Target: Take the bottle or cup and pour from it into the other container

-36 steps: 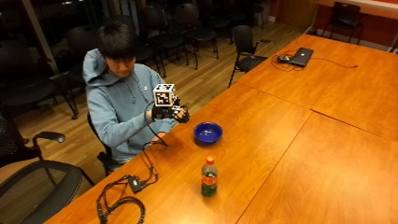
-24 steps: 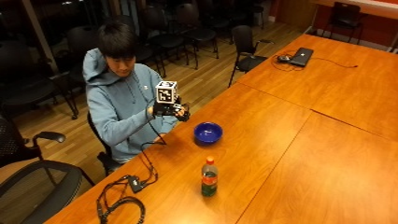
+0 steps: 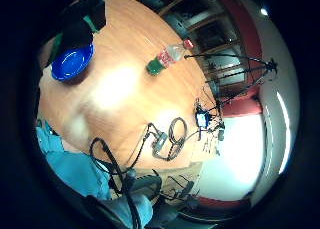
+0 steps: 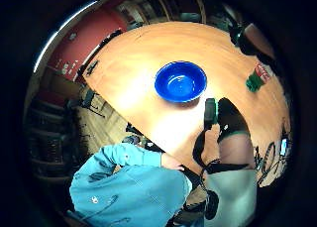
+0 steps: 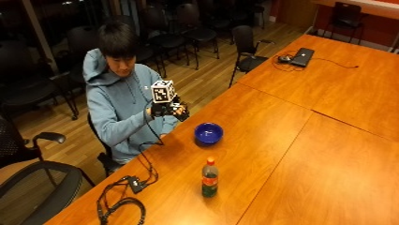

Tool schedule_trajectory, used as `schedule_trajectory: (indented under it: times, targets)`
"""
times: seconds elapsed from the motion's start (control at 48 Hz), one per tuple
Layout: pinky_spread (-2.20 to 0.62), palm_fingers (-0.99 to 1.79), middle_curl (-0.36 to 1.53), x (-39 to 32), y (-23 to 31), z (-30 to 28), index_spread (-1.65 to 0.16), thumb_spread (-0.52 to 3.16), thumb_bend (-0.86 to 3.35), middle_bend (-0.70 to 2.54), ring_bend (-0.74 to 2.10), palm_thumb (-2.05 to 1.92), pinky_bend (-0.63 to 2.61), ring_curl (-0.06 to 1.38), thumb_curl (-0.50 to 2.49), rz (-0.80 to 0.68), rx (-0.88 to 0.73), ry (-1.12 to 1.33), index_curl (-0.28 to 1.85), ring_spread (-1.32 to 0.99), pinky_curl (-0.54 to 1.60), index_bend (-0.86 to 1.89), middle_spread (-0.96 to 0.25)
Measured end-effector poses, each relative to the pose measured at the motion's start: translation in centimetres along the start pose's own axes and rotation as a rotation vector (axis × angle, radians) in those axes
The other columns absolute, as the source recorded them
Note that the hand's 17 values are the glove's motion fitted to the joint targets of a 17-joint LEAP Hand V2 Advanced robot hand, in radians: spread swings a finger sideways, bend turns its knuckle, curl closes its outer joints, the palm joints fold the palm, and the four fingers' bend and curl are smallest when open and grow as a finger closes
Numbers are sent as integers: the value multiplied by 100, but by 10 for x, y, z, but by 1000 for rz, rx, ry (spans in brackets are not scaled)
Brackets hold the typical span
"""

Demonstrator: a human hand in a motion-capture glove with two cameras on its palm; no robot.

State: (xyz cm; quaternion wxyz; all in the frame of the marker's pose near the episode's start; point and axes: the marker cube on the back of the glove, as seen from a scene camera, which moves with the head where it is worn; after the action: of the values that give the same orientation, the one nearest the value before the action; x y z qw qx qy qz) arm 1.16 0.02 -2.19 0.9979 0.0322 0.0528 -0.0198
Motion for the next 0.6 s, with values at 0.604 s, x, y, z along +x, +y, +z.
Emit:
schedule_trajectory:
  times: [0.604]
  targets:
    - [5, 78, 35, 58, 30, 12, -20, 108, 6, 17, 29, 86, 36, 34, 46, 215, 15, -72, 33, -3, 28, 16, 1]
